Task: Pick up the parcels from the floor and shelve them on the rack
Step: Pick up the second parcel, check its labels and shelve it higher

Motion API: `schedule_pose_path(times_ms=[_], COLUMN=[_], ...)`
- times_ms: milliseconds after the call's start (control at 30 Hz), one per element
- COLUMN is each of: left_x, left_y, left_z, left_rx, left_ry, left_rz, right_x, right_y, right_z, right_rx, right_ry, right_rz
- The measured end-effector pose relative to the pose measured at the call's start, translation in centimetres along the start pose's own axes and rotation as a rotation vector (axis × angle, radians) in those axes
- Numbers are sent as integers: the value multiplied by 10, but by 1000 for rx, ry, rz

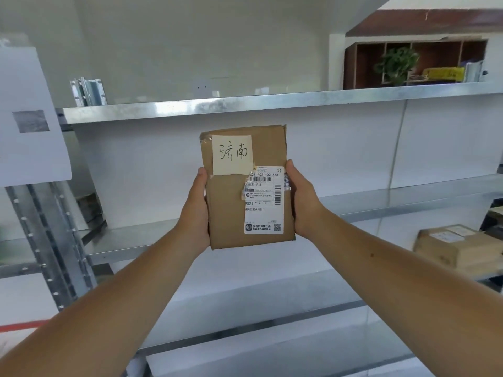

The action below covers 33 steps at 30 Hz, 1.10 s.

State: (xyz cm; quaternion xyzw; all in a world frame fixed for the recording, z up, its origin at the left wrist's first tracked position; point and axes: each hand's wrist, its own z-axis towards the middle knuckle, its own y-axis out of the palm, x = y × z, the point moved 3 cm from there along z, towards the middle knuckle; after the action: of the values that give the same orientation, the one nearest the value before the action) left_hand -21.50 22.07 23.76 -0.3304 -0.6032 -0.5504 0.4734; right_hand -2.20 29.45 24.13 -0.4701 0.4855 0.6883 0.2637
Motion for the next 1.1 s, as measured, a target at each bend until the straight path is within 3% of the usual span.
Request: schedule_pose_path(times_ms=[667,1100], left_x=[-110,-159], left_y=[243,362], left_z=[35,85], left_rx=[-119,-368], left_ry=[-75,-189], left_rz=[-14,21], right_x=[-92,-131], right_y=[-246,-358], right_z=[-52,-77], right_rx=[265,540], right_ry=[-67,-84], right_rz=[-28,-3])
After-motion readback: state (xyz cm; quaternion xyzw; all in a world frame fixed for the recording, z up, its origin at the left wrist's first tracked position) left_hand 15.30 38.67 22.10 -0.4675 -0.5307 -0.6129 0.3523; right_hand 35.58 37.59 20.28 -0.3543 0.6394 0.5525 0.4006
